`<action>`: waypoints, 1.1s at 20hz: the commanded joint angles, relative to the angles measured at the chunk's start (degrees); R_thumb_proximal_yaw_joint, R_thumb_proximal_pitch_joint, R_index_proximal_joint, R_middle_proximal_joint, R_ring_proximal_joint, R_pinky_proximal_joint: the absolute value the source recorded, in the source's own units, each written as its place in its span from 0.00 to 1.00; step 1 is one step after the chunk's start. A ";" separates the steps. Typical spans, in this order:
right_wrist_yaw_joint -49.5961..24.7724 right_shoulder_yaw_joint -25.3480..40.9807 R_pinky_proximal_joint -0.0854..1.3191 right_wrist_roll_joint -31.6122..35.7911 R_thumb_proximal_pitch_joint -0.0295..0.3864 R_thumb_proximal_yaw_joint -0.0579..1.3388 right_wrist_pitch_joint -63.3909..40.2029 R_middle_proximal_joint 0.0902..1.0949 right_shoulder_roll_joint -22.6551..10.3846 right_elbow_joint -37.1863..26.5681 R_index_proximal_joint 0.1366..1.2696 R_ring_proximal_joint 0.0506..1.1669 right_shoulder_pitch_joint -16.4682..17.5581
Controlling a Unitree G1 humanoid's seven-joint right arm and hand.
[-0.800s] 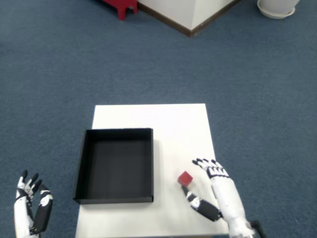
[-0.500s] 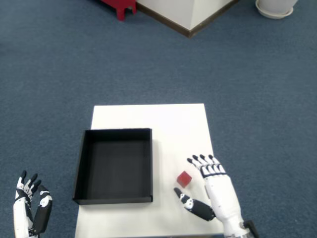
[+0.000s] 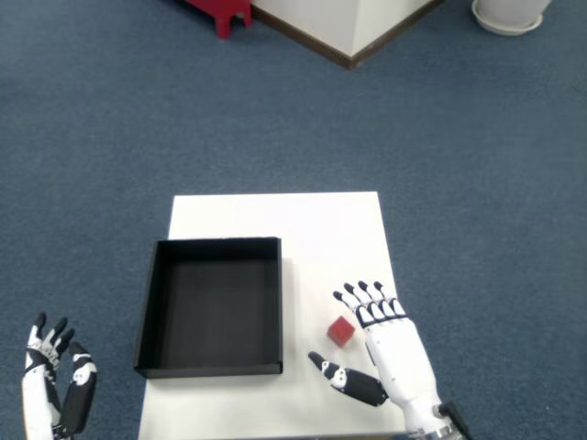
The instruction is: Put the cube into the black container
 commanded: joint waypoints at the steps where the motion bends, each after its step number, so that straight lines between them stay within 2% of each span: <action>1: -2.21 -0.16 0.06 1.14 0.05 0.28 1.25 0.10 -0.47 0.50 0.15 0.11 -1.84; 5: 0.63 -0.83 0.06 1.90 0.05 0.28 3.08 0.10 -0.03 1.55 0.16 0.11 -2.29; 14: 9.45 -4.12 0.06 5.42 0.04 0.28 6.21 0.10 -0.48 2.76 0.17 0.11 -0.84; 22: 12.32 -6.11 0.06 7.32 0.04 0.26 7.41 0.10 -1.05 1.80 0.17 0.11 -1.61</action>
